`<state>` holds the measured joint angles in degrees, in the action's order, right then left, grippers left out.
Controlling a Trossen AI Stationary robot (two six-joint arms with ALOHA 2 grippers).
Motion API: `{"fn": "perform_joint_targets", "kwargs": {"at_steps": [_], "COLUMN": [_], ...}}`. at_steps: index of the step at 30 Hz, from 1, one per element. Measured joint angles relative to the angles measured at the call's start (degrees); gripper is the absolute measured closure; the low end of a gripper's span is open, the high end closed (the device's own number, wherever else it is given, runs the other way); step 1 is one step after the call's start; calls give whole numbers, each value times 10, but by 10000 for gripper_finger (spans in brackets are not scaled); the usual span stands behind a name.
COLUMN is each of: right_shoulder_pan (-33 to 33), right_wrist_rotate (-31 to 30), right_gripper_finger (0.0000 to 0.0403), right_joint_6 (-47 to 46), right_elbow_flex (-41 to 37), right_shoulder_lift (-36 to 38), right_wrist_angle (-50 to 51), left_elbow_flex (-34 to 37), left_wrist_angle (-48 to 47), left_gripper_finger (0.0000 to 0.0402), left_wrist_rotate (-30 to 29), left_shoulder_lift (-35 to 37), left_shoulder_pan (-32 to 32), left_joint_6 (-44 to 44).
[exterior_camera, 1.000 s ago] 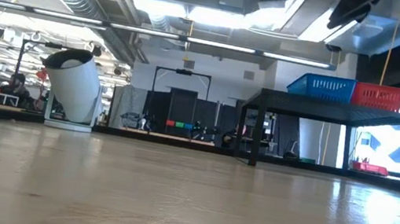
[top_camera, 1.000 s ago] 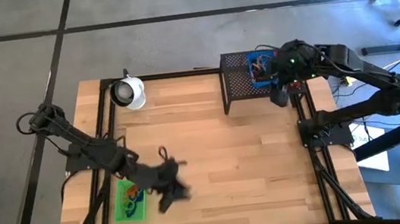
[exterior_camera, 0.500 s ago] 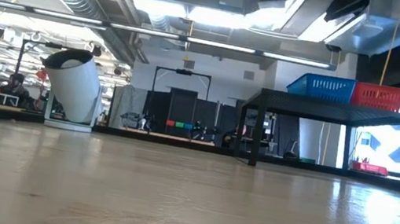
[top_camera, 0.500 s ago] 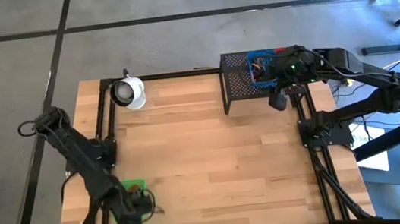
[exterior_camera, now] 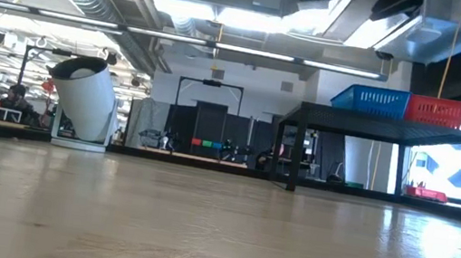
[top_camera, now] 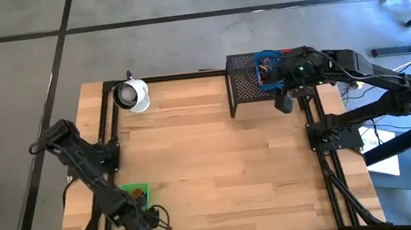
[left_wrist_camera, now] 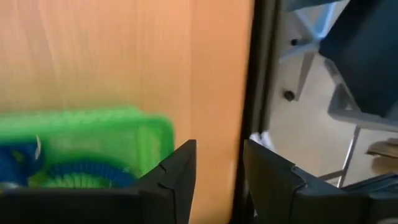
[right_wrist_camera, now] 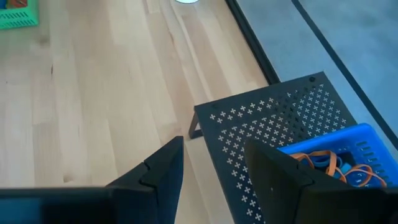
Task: Pick & Place Office Desk Supplies
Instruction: Put the green bin with spring keychains on the shelf
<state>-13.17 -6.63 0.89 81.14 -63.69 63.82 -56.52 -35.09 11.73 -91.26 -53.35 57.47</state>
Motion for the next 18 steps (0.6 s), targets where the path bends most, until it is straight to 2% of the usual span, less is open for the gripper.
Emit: {"fn": "perform_joint_targets", "kwargs": {"at_steps": [7,10,14,18], "right_shoulder_pan": [0,0,0,0], "right_wrist_rotate": [0,0,2,2], "right_gripper_finger": [231,231,231,231], "right_joint_6": [-4,-5,-4,-4], "right_elbow_flex": [0,0,0,0], "right_shoulder_lift": [-12,-21,-39,-56], "right_wrist_angle": [-6,-6,-8,-8], "left_elbow_flex": [-37,-37,-37,-37], "left_wrist_angle": [-19,-61,-111,-113], "left_gripper_finger": [274,274,274,274], "left_wrist_rotate": [-1,-6,-45,-60], "left_shoulder_lift": [6,7,7,7], "left_shoulder_pan": [13,12,12,9], "left_joint_6": [-52,-45,-25,-12]}}
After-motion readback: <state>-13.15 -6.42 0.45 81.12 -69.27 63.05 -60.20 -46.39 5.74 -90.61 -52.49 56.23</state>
